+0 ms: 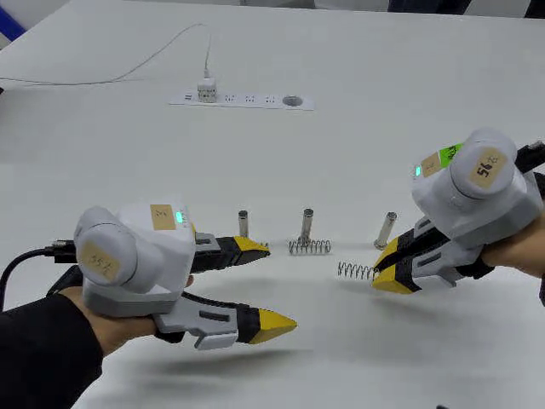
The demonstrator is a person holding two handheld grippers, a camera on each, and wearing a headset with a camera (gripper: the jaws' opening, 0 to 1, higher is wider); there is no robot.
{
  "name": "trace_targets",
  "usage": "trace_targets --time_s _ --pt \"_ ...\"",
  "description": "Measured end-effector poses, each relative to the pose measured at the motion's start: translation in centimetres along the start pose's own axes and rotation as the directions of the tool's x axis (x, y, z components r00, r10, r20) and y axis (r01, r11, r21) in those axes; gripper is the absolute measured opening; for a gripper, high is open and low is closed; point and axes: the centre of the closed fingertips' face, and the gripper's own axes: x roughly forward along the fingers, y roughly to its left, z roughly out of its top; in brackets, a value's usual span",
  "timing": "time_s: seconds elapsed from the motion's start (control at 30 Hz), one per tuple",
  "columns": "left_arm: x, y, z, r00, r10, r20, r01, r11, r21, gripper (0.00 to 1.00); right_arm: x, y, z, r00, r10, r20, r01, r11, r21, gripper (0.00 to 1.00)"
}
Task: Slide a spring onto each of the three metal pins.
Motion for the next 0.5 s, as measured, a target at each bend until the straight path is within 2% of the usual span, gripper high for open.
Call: trace_targets --time_s 0.5 --pt "1.7 -0.6 1.2 0.9987 -0.051 0.001 0.051 0.998 0.047 0.46 0.3 1.5 2.3 0.9993 0.035 0.014 -0.034 0.996 -0.083 0.11"
